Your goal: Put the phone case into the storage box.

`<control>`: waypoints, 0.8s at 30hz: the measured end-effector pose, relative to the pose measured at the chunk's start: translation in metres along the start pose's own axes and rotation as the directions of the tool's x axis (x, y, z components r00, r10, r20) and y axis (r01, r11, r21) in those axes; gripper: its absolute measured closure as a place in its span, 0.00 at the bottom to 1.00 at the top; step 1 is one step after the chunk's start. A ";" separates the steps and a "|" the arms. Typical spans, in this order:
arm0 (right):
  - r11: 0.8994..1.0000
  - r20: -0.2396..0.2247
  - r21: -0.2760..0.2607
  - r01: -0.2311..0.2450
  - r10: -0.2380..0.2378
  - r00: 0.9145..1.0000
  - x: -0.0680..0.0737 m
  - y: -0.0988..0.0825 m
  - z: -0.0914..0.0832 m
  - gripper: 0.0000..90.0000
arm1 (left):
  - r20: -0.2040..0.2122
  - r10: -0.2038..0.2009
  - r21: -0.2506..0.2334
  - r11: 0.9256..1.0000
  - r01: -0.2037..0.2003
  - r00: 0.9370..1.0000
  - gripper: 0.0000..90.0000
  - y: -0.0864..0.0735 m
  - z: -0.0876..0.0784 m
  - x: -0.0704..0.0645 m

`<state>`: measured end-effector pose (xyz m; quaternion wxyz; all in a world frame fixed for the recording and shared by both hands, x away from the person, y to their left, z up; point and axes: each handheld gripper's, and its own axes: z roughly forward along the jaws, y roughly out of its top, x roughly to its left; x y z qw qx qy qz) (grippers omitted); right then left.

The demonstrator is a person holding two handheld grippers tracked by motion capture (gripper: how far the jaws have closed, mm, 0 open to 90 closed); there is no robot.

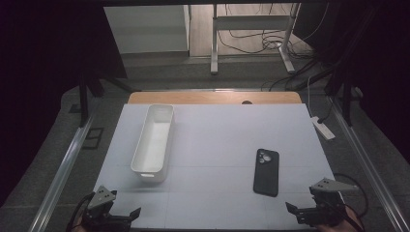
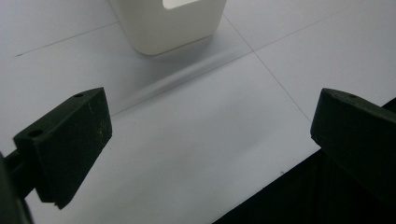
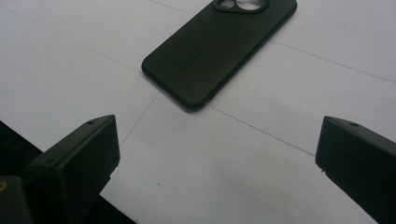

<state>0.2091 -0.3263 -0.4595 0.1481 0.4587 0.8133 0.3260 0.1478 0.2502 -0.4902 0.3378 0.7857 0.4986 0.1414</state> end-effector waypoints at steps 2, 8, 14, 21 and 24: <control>1.000 -0.002 0.001 0.007 -0.007 1.000 0.000 0.000 0.000 0.00 | -0.003 0.003 0.000 1.000 -0.003 1.000 0.00 0.000 0.000 -0.001; 1.000 0.015 -0.016 0.011 -0.011 1.000 0.000 0.002 0.000 0.00 | -0.019 0.019 -0.022 1.000 -0.019 1.000 0.00 -0.002 -0.001 -0.003; 1.000 0.018 -0.015 0.004 -0.003 1.000 -0.001 0.004 0.001 0.00 | -0.023 0.031 -0.009 0.999 -0.031 0.999 0.01 -0.001 -0.001 -0.004; 1.000 0.004 -0.004 0.013 -0.013 1.000 -0.003 0.009 0.003 0.00 | -0.025 0.021 -0.010 1.000 -0.021 0.999 0.01 -0.001 0.000 -0.004; 1.000 0.000 -0.006 0.014 -0.014 1.000 -0.004 0.011 0.003 0.00 | -0.025 0.024 -0.014 1.000 -0.024 0.999 0.01 -0.001 0.000 -0.003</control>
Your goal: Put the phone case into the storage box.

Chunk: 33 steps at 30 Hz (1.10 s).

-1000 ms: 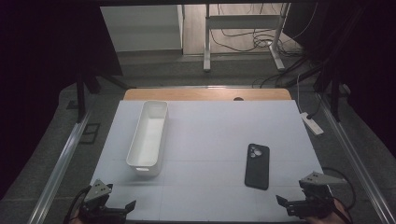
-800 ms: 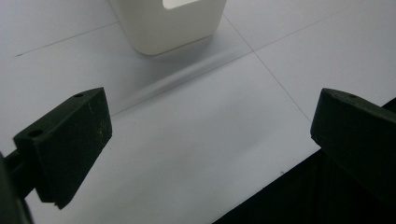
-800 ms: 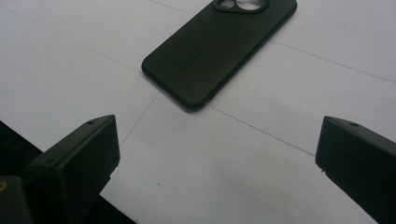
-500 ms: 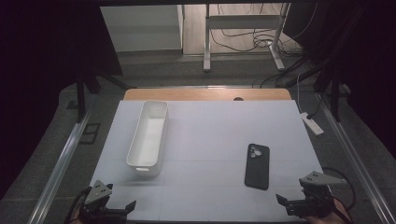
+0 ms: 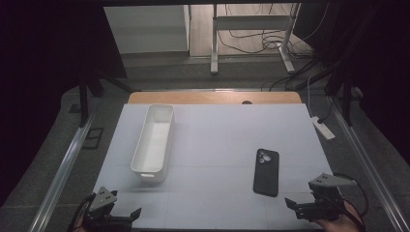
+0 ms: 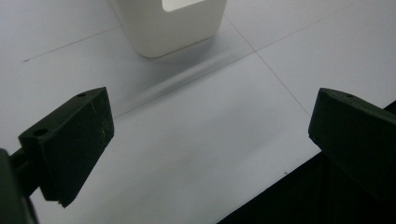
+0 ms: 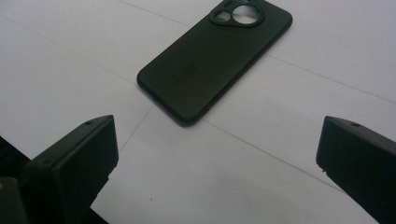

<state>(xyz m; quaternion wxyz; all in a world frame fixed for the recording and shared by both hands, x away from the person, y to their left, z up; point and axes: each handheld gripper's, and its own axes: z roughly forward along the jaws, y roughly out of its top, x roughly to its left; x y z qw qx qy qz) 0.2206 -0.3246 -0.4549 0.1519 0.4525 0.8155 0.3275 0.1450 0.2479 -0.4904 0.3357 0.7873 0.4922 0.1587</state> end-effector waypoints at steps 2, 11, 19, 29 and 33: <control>1.000 -0.003 -0.004 0.001 -0.001 1.000 -0.001 0.003 0.000 0.00 | 0.001 -0.001 0.000 1.000 0.001 1.000 0.01 0.000 0.000 0.000; 1.000 -0.010 0.013 0.008 -0.008 1.000 -0.003 0.013 0.008 0.00 | -0.012 0.019 0.007 1.000 -0.019 1.000 0.02 0.000 0.001 -0.002; 1.000 -0.015 0.014 0.004 -0.004 1.000 -0.007 0.023 0.013 0.00 | -0.018 0.012 -0.008 1.000 -0.012 1.000 0.02 -0.001 -0.001 -0.002; 0.999 -0.015 0.033 0.006 -0.005 1.000 -0.012 0.037 0.021 0.00 | 0.002 0.005 -0.006 1.000 -0.005 1.000 0.02 -0.001 0.000 0.000; 0.999 0.007 0.054 0.008 -0.009 1.000 -0.015 0.042 0.029 0.00 | 0.004 0.006 -0.005 1.000 -0.006 1.000 0.02 0.000 0.000 0.000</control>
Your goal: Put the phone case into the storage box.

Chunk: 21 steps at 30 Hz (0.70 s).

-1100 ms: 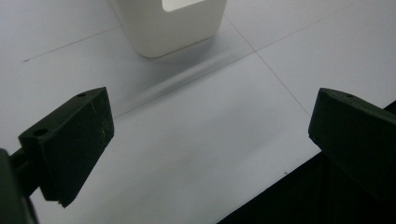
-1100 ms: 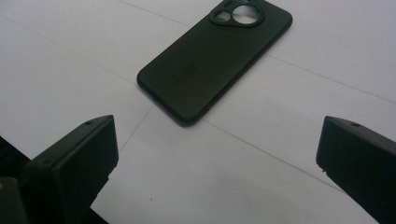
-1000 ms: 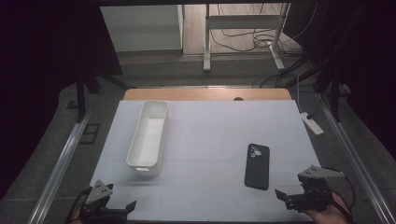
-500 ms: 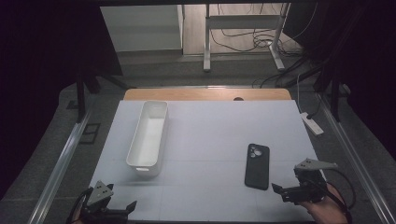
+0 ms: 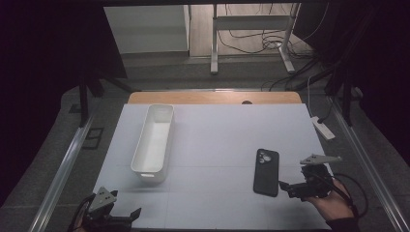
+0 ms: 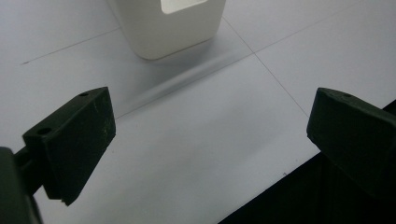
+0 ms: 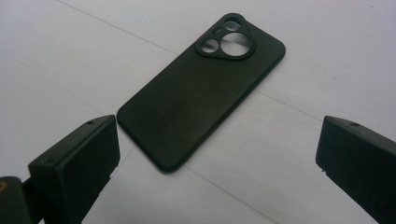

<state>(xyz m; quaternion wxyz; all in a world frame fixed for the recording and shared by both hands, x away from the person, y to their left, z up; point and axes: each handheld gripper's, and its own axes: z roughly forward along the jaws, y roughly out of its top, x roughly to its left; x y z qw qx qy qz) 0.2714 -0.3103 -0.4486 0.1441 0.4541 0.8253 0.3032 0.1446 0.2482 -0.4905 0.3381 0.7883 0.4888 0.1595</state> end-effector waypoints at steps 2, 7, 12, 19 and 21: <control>1.000 0.006 0.005 0.001 -0.001 1.000 -0.001 0.001 0.001 0.00 | 0.000 0.001 0.001 1.000 -0.001 1.000 0.02 0.000 0.000 0.000; 1.000 0.022 0.028 0.007 -0.007 1.000 -0.004 0.008 0.008 0.00 | 0.001 0.004 0.004 1.000 -0.004 1.000 0.02 0.000 0.000 0.000; 0.999 0.019 0.047 0.015 -0.016 1.000 -0.006 0.014 0.015 0.00 | 0.002 0.005 0.006 1.000 -0.005 1.000 0.02 0.000 0.001 0.000; 0.997 0.024 0.068 0.025 -0.027 0.999 -0.012 0.025 0.025 0.00 | 0.004 0.008 0.009 1.000 -0.008 1.000 0.02 0.000 0.001 -0.001; 0.997 0.030 0.077 0.031 -0.033 0.999 -0.013 0.028 0.027 0.00 | 0.005 0.009 0.010 1.000 -0.009 1.000 0.02 0.001 0.001 -0.001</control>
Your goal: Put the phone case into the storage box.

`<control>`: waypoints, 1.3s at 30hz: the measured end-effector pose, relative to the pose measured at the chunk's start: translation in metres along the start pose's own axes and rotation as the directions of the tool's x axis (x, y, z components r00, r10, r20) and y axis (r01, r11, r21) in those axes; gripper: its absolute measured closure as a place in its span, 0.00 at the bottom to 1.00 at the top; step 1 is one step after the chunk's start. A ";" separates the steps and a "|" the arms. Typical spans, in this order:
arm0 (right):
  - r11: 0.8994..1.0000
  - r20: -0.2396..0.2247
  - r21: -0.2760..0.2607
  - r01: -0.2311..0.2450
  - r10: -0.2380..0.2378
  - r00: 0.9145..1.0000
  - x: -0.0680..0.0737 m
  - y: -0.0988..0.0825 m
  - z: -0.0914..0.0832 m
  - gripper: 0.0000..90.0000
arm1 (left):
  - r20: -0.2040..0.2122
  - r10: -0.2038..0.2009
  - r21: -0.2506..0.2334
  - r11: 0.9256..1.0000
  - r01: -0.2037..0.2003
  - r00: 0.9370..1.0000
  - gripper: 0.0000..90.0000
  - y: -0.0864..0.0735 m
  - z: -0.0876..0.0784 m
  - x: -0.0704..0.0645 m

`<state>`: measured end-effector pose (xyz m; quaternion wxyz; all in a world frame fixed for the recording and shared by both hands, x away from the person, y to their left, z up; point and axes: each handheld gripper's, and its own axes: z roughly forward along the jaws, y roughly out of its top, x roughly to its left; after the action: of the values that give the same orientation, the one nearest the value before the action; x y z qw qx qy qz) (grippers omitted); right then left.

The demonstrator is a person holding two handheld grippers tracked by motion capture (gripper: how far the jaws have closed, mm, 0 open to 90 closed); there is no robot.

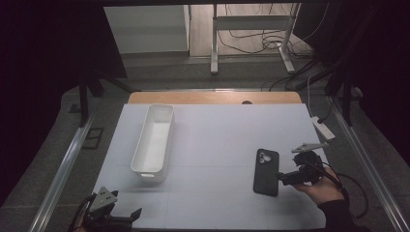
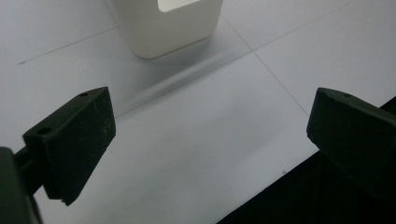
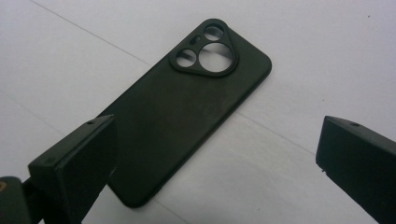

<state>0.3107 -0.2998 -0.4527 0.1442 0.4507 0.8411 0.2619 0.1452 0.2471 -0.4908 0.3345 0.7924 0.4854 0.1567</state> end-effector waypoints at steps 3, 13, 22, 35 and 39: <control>1.000 0.009 0.004 0.006 -0.006 1.000 -0.002 0.005 0.003 0.03 | 0.000 0.000 0.000 1.000 0.000 1.000 0.02 0.000 0.000 0.000; 1.000 0.011 0.014 0.023 -0.023 1.000 -0.009 0.017 0.012 0.22 | 0.003 0.000 0.003 1.000 0.000 1.000 0.02 0.000 0.000 0.000; 0.998 0.034 0.055 0.018 -0.020 0.999 -0.014 0.021 0.020 0.61 | 0.002 0.001 0.005 1.000 -0.001 1.000 0.02 0.000 0.001 0.000; 0.992 0.035 0.126 0.015 -0.020 0.999 -0.022 0.026 0.036 1.00 | 0.002 0.001 0.008 1.000 -0.001 1.000 0.03 0.000 0.001 0.000; 0.993 0.050 0.118 0.006 -0.012 0.999 -0.025 0.024 0.044 1.00 | 0.001 0.002 0.009 1.000 -0.002 1.000 0.03 0.000 0.001 0.000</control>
<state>0.3617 -0.2967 -0.4749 0.1395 0.4612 0.8532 0.1998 0.1460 0.2465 -0.4912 0.3311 0.7945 0.4850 0.1543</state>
